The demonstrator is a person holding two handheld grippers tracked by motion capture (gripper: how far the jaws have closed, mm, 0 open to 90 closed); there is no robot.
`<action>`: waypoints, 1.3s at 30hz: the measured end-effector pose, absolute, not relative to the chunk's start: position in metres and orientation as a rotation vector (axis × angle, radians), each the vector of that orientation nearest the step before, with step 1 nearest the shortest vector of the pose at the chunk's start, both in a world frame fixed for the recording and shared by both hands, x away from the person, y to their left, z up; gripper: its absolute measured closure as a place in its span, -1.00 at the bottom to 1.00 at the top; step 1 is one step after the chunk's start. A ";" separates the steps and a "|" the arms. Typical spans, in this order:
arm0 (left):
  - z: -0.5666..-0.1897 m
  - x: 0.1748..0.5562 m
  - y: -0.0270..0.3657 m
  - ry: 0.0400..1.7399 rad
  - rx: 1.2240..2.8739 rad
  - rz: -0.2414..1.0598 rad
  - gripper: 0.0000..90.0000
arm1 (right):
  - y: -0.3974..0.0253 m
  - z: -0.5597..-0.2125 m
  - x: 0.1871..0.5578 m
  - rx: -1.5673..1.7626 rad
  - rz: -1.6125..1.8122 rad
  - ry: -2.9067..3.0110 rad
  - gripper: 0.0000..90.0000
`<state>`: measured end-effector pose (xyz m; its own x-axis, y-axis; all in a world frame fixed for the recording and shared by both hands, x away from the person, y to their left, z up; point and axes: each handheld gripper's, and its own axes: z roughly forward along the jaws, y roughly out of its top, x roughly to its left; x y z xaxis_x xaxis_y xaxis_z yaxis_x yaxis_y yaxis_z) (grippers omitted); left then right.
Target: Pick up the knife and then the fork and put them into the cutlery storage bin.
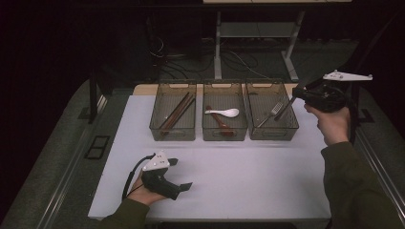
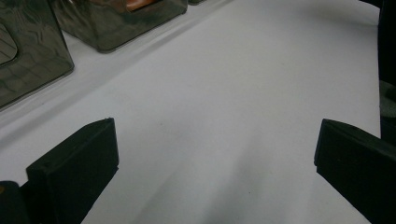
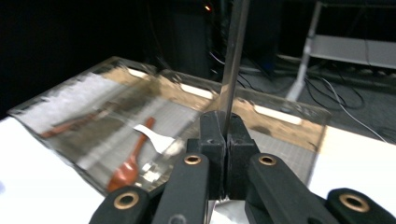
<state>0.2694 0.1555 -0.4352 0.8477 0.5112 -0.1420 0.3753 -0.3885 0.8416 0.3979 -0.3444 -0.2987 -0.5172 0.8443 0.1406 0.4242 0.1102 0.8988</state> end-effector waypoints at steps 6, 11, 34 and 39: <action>-0.436 0.270 0.156 0.648 2.028 0.165 -1.00 | -0.351 -0.314 0.408 1.292 1.244 2.036 0.97; -0.436 0.270 0.156 0.643 2.033 0.165 -1.00 | -0.357 -0.328 0.413 1.348 1.188 2.079 0.97; -0.436 0.269 0.155 0.648 2.031 0.163 -1.00 | -0.339 -0.354 0.438 1.320 1.150 2.119 0.95; -0.436 0.268 0.154 0.645 2.024 0.163 -1.00 | -0.330 -0.361 0.450 1.321 1.149 2.116 0.95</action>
